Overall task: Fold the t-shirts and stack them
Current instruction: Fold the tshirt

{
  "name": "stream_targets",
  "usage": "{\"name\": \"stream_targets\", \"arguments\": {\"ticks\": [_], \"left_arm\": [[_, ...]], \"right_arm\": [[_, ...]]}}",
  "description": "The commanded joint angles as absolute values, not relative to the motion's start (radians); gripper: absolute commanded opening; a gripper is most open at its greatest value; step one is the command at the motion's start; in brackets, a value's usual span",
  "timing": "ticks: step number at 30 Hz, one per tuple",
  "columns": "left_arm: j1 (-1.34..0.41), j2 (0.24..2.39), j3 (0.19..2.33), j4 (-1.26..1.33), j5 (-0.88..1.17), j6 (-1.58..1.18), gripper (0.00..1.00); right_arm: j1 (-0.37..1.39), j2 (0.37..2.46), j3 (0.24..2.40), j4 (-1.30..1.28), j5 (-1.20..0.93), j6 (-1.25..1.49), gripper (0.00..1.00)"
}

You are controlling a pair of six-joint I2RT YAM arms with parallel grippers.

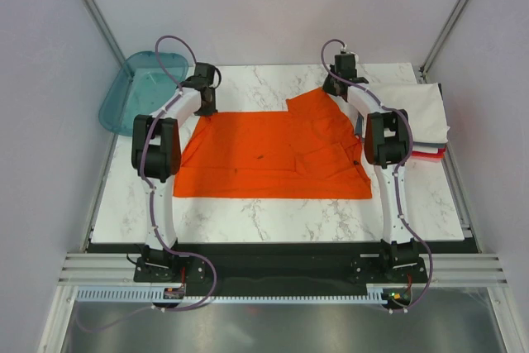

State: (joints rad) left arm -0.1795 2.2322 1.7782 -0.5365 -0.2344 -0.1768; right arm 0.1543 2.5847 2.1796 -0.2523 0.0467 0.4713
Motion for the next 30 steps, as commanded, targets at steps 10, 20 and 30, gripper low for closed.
{"name": "stream_targets", "arguments": {"ticks": [10, 20, 30], "left_arm": [[-0.121, 2.252, 1.896, -0.531, -0.304, 0.083, 0.02], [-0.12, 2.261, 1.868, -0.437, -0.29, 0.193, 0.02], [-0.1, 2.177, 1.72, -0.334, -0.213, 0.201, 0.02]], "right_arm": [[0.133, 2.559, 2.151, -0.262, 0.005, 0.499, 0.0], [0.126, 2.539, 2.137, -0.262, 0.002, 0.495, 0.0], [0.124, 2.447, 2.063, -0.25, -0.041, 0.497, 0.0]]}}
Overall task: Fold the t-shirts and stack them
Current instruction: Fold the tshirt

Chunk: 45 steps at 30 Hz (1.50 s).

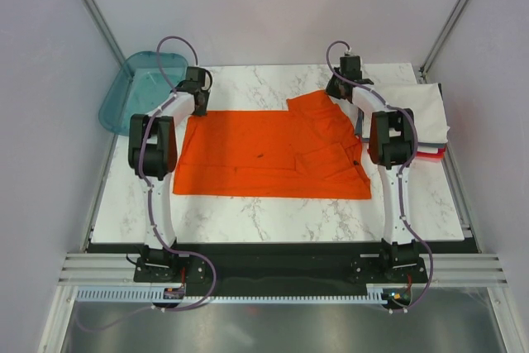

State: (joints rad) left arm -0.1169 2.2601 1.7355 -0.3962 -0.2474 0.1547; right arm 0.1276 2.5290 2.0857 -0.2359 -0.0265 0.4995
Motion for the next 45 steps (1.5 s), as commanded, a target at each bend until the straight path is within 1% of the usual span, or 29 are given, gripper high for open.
{"name": "stream_targets", "arguments": {"ticks": [1, 8, 12, 21, 30, 38, 41, 45], "left_arm": [[-0.097, 2.169, 1.715, -0.331, -0.206, 0.199, 0.02], [-0.075, 2.151, 1.68, -0.292, -0.161, 0.195, 0.02], [-0.072, 2.112, 1.614, -0.238, -0.146, 0.221, 0.02], [-0.071, 2.039, 1.517, -0.12, -0.132, 0.222, 0.02], [-0.06, 2.008, 1.506, -0.106, -0.061, 0.219, 0.02], [-0.058, 2.009, 1.508, -0.107, -0.106, 0.225, 0.02], [-0.058, 2.022, 1.519, -0.11, -0.143, 0.213, 0.04], [-0.06, 1.997, 1.516, -0.106, -0.13, 0.18, 0.28]], "right_arm": [[0.126, 2.441, 2.053, -0.25, -0.043, 0.497, 0.0], [0.124, 2.382, 1.999, -0.247, -0.064, 0.499, 0.0], [0.124, 2.333, 1.954, -0.245, -0.068, 0.497, 0.0], [0.117, 2.188, 1.799, -0.207, -0.075, 0.508, 0.0], [0.117, 2.076, 1.652, -0.175, -0.104, 0.531, 0.0], [0.115, 2.017, 1.589, -0.156, -0.106, 0.541, 0.0], [0.115, 2.016, 1.586, -0.155, -0.112, 0.545, 0.0], [0.117, 2.017, 1.585, -0.149, -0.114, 0.549, 0.0]]}}
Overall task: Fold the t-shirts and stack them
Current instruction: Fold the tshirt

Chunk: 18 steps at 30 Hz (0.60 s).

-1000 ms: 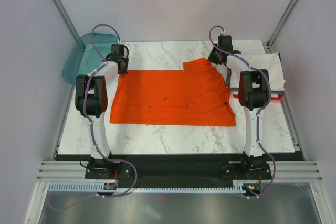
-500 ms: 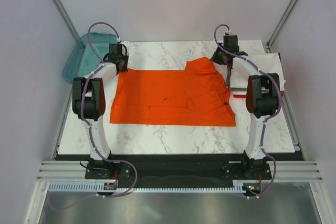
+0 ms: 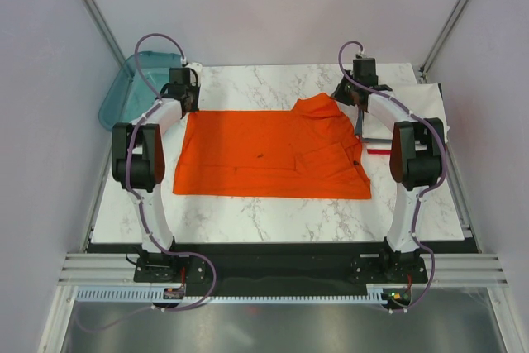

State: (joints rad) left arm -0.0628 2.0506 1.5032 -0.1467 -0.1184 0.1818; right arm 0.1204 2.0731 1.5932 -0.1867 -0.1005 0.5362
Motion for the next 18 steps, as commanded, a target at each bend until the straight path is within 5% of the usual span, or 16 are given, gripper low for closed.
{"name": "stream_targets", "arguments": {"ticks": [1, 10, 18], "left_arm": [[-0.058, 1.981, 1.511, -0.106, -0.092, 0.175, 0.29], [-0.072, 1.873, 1.439, -0.081, 0.09, 0.103, 0.35], [-0.077, 1.998, 1.56, -0.242, 0.003, 0.038, 0.41]], "right_arm": [[0.117, 2.019, 1.585, -0.147, -0.115, 0.551, 0.0], [0.11, 2.036, 1.589, -0.133, -0.126, 0.558, 0.0], [0.106, 2.059, 1.598, -0.109, -0.149, 0.574, 0.0]]}}
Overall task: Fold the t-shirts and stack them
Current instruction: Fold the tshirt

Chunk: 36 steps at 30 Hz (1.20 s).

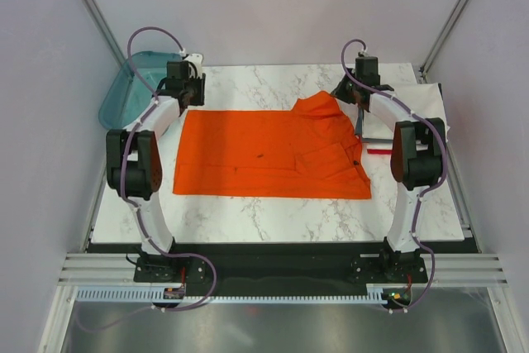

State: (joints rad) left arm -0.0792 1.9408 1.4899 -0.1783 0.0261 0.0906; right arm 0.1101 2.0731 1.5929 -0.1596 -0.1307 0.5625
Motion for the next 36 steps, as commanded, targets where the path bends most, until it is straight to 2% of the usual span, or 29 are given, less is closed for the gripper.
{"name": "stream_targets", "arguments": {"ticks": [1, 7, 10, 11, 13, 16, 21, 36], "left_arm": [[-0.077, 2.017, 1.575, -0.267, 0.003, 0.037, 0.42], [-0.077, 2.146, 1.748, -0.428, -0.038, -0.073, 0.45], [-0.077, 2.195, 1.831, -0.509, -0.074, -0.126, 0.53], [-0.077, 2.201, 1.838, -0.526, -0.083, -0.132, 0.62], [-0.077, 2.213, 1.857, -0.54, -0.129, -0.14, 0.64], [-0.069, 2.249, 1.897, -0.592, -0.19, -0.176, 0.64], [-0.061, 2.31, 1.968, -0.635, -0.172, -0.199, 0.57], [-0.058, 2.436, 2.111, -0.773, -0.201, -0.256, 0.49]], "right_arm": [[0.106, 2.059, 1.598, -0.109, -0.149, 0.575, 0.0], [0.104, 2.059, 1.597, -0.098, -0.155, 0.58, 0.0], [0.1, 2.062, 1.591, -0.089, -0.161, 0.584, 0.0], [0.098, 2.062, 1.589, -0.086, -0.163, 0.586, 0.0], [0.097, 2.062, 1.585, -0.086, -0.167, 0.588, 0.0], [0.092, 2.06, 1.578, -0.078, -0.17, 0.591, 0.0], [0.091, 2.065, 1.574, -0.068, -0.176, 0.597, 0.0], [0.084, 2.062, 1.56, -0.055, -0.186, 0.603, 0.0]]}}
